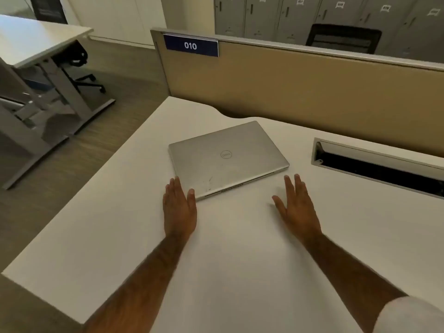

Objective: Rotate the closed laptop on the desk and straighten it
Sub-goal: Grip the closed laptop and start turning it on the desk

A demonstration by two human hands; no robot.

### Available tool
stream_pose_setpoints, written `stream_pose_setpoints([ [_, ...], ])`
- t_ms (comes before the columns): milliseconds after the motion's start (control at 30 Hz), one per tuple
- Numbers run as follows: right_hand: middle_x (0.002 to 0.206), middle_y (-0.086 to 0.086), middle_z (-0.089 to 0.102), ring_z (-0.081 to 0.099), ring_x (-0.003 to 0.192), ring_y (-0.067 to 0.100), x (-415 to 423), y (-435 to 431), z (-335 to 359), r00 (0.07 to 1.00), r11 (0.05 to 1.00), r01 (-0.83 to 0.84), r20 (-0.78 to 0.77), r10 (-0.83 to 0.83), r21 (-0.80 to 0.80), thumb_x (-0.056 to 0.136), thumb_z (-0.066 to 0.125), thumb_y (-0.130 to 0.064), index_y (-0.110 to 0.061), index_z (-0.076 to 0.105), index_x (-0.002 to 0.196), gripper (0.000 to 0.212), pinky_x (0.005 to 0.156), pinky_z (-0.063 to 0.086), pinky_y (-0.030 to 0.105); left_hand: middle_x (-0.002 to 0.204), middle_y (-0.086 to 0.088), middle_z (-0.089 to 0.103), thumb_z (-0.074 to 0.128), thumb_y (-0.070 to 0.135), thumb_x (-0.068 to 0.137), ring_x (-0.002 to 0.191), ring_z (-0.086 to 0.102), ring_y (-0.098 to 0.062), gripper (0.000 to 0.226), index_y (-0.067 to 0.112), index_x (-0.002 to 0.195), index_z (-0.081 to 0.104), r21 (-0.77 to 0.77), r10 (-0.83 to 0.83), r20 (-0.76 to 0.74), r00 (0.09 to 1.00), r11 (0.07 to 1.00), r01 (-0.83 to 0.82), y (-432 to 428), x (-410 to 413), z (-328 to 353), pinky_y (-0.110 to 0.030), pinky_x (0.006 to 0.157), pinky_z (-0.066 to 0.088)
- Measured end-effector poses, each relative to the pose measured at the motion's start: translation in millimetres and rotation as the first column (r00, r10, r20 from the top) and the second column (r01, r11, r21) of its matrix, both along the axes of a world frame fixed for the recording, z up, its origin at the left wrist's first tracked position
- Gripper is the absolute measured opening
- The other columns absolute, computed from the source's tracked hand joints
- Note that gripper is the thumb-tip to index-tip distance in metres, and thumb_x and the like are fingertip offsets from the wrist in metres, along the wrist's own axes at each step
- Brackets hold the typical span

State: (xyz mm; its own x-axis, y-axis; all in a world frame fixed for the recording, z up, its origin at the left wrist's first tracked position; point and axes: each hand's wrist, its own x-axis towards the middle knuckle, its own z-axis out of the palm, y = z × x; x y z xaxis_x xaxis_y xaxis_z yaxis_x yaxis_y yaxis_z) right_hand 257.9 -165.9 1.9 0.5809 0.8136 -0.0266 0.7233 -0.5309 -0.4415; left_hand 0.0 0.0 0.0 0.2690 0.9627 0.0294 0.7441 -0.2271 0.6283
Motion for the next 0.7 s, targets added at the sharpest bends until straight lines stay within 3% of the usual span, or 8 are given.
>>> stream_pose_setpoints([
  [100,0.168,0.007,0.011,0.022,0.151,0.03,24.0,34.1,6.7,0.999,1.0,0.018,-0.048,-0.017,0.02,0.099,0.035,-0.058,-0.025,0.015,0.159,0.071,0.115,0.031,0.047,0.159,-0.01,0.028,0.028,0.035,0.1,0.147,0.026,-0.026,0.058,0.012,0.152,0.017,0.021,0.056,0.007,0.998,0.998,-0.056,16.2,12.0,4.1,-0.04,0.121,0.021],
  [200,0.152,0.017,0.036,0.045,0.132,0.039,43.5,68.6,11.9,0.993,0.997,0.077,-0.092,-0.075,0.022,0.098,0.037,-0.057,-0.016,0.033,0.151,0.067,0.104,0.042,0.048,0.144,-0.017,0.046,0.032,0.024,0.1,0.131,0.043,-0.035,0.05,0.007,0.147,0.029,-0.001,0.082,-0.111,0.991,0.997,-0.082,29.3,23.0,5.6,-0.043,0.109,0.035],
  [300,0.14,0.021,0.047,0.051,0.124,0.041,60.0,96.8,16.4,0.979,0.992,0.123,-0.163,-0.125,-0.019,0.096,0.042,-0.059,-0.01,0.043,0.143,0.067,0.101,0.043,0.048,0.128,-0.022,0.05,0.034,0.017,0.098,0.118,0.046,-0.039,0.043,0.004,0.139,0.038,-0.009,0.1,-0.206,0.974,0.995,-0.104,43.2,31.9,7.5,-0.047,0.097,0.041],
  [400,0.134,0.022,0.054,0.052,0.123,0.041,75.3,119.4,22.1,0.955,0.98,0.183,-0.221,-0.196,-0.078,0.094,0.048,-0.058,-0.005,0.052,0.135,0.068,0.1,0.044,0.046,0.129,-0.024,0.045,0.038,0.018,0.097,0.122,0.043,-0.041,0.043,0.001,0.136,0.039,-0.08,0.157,-0.179,0.971,0.982,-0.174,58.0,39.2,7.2,-0.049,0.099,0.041],
  [500,0.109,0.016,0.063,0.059,0.104,0.033,89.3,138.2,24.3,0.912,0.967,0.248,-0.323,-0.255,-0.061,0.089,0.054,-0.058,-0.005,0.062,0.105,0.056,0.089,0.047,0.038,0.133,-0.027,0.041,0.038,0.022,0.097,0.126,0.041,-0.043,0.041,-0.003,0.128,0.045,-0.171,0.251,-0.143,0.957,0.946,-0.274,73.0,43.5,11.5,-0.048,0.102,0.039],
  [567,0.096,0.011,0.055,0.053,0.091,0.027,97.0,147.7,25.8,0.858,0.955,0.294,-0.428,-0.284,-0.045,0.086,0.06,-0.056,-0.011,0.054,0.086,0.045,0.079,0.042,0.034,0.134,-0.027,0.042,0.039,0.022,0.097,0.126,0.043,-0.044,0.041,-0.005,0.125,0.049,-0.21,0.293,-0.153,0.944,0.924,-0.321,80.7,45.7,9.9,-0.045,0.102,0.039],
  [633,0.097,0.01,0.053,0.052,0.091,0.026,101.6,151.7,27.3,0.796,0.94,0.339,-0.524,-0.305,-0.032,0.086,0.066,-0.048,-0.01,0.056,0.09,0.04,0.077,0.04,0.034,0.133,-0.027,0.044,0.04,0.023,0.096,0.124,0.046,-0.044,0.041,-0.005,0.124,0.051,-0.225,0.313,-0.159,0.936,0.912,-0.343,83.8,46.7,7.6,-0.045,0.101,0.041],
  [700,0.105,0.012,0.054,0.051,0.096,0.026,104.3,151.0,31.3,0.734,0.925,0.379,-0.597,-0.323,-0.034,0.09,0.068,-0.035,-0.002,0.059,0.112,0.04,0.081,0.041,0.034,0.131,-0.027,0.048,0.044,0.026,0.095,0.121,0.049,-0.045,0.042,-0.004,0.122,0.055,-0.238,0.336,-0.142,0.931,0.901,-0.362,86.7,46.2,4.1,-0.045,0.099,0.043],
])
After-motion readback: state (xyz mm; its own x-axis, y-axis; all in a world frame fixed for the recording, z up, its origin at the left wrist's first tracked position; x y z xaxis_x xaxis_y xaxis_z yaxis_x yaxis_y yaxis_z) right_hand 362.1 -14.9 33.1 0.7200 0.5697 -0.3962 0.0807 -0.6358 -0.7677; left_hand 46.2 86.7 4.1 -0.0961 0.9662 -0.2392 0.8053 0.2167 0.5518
